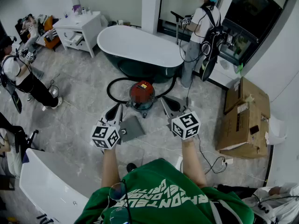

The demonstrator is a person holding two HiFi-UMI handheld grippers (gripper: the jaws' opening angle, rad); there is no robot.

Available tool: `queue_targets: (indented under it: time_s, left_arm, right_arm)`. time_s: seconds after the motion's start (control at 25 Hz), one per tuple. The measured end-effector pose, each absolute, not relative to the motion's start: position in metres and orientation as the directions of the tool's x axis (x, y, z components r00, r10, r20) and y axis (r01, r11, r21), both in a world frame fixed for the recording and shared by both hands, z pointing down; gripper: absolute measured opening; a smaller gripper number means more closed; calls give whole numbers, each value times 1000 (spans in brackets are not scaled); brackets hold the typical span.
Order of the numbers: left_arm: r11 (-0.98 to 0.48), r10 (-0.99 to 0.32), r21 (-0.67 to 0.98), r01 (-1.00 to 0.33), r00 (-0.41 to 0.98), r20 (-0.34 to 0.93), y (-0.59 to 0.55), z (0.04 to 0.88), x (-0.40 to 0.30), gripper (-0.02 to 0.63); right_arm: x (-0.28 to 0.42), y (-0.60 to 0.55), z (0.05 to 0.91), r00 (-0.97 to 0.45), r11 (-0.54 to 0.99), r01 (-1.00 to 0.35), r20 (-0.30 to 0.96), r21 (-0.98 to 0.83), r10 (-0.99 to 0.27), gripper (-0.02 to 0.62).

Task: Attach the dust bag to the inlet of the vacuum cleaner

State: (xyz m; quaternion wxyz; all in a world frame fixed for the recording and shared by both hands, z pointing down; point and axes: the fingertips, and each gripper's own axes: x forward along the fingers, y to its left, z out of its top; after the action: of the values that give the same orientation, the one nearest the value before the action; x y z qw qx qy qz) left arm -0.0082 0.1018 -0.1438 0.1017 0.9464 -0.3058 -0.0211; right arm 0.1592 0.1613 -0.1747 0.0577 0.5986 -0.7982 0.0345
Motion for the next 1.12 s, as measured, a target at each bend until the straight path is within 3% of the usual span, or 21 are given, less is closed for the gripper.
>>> queue_targets:
  time_s: [1.12]
  left_arm:
    - [-788, -578, 217, -576, 814, 60, 109, -110, -101, 3]
  right_arm:
    - [67, 163, -143, -286, 284, -958, 175, -33, -942, 8]
